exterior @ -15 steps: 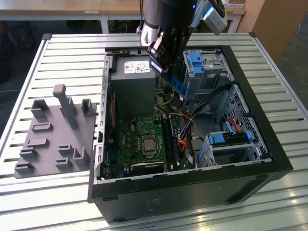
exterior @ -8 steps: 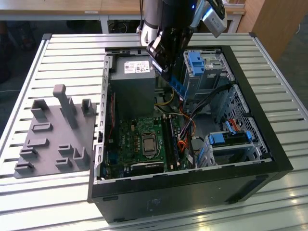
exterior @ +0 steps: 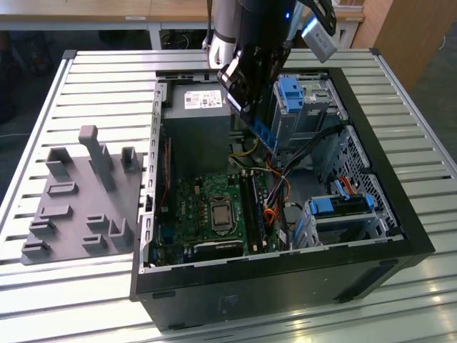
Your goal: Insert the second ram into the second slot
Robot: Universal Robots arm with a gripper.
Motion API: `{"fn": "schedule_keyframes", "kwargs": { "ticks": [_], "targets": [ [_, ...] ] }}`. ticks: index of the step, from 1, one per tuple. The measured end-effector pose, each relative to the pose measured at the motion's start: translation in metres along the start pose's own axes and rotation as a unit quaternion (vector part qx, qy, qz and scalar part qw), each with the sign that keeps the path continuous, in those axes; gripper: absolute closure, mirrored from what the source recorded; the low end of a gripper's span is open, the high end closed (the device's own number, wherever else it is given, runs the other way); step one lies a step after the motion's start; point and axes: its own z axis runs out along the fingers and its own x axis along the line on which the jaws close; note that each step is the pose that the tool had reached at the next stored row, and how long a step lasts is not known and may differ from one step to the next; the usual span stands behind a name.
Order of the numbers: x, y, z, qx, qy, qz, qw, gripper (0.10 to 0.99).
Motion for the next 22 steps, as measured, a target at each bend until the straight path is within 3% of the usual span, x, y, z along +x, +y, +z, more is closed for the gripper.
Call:
{"fn": "schedule_keyframes", "kwargs": {
  "ticks": [7,13,17,22],
  "targets": [
    [0.0069,-0.0107,-0.0001,0.0003,0.0001,0.0,1.0,0.949],
    [0.0074,-0.0116,0.0001,0.0006,-0.0007,0.027,0.9996,0.949],
    [0.0074,-0.0116,0.0002,0.0009,-0.0018,0.055,0.9985,0.949],
    [0.0074,-0.0116,0.0003,0.0014,-0.003,0.092,0.9957,0.949]
  ]
}}
